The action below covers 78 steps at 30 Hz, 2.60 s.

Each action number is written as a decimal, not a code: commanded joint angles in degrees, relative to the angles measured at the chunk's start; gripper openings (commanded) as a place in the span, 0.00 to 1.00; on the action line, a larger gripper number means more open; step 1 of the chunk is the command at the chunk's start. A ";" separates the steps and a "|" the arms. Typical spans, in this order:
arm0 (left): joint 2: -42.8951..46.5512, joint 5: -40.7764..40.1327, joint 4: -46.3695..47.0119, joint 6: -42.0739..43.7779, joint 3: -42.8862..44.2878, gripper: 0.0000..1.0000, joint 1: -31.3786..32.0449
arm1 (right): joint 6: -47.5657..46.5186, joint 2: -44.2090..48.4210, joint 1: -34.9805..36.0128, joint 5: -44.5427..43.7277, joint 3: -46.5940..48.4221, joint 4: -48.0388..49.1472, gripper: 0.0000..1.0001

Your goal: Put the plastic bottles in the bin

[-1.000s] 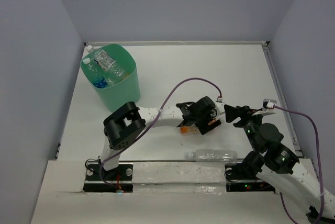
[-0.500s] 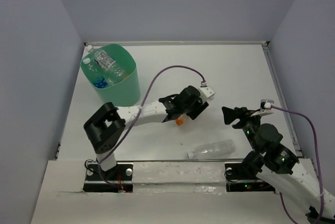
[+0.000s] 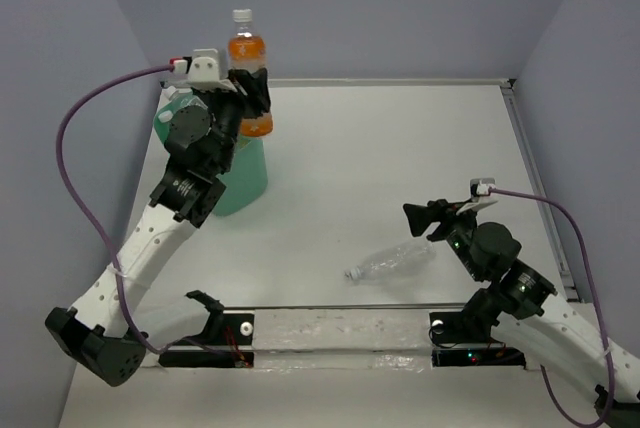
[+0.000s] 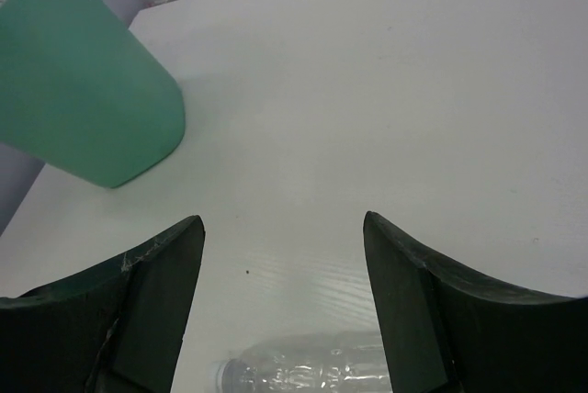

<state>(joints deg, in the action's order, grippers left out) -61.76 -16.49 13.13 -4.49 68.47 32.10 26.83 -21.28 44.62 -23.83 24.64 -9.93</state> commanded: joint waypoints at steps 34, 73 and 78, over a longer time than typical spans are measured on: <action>-9.26 -13.04 24.58 -16.87 -20.74 0.95 -18.21 | -6.00 -15.63 -0.24 23.40 3.03 5.54 0.82; 38.37 15.44 -8.64 -15.99 -22.58 0.99 -16.37 | 39.88 -27.93 -0.24 -2.53 6.63 -32.79 1.00; 40.31 13.85 -10.84 -13.70 -22.76 0.99 -10.75 | 40.05 -39.00 -0.24 -2.54 11.12 -29.71 1.00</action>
<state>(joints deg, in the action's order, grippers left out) -22.76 -4.14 3.46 -20.69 45.58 18.44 64.62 -55.72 44.60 -23.88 30.87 -42.15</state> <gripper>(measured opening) 0.989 0.994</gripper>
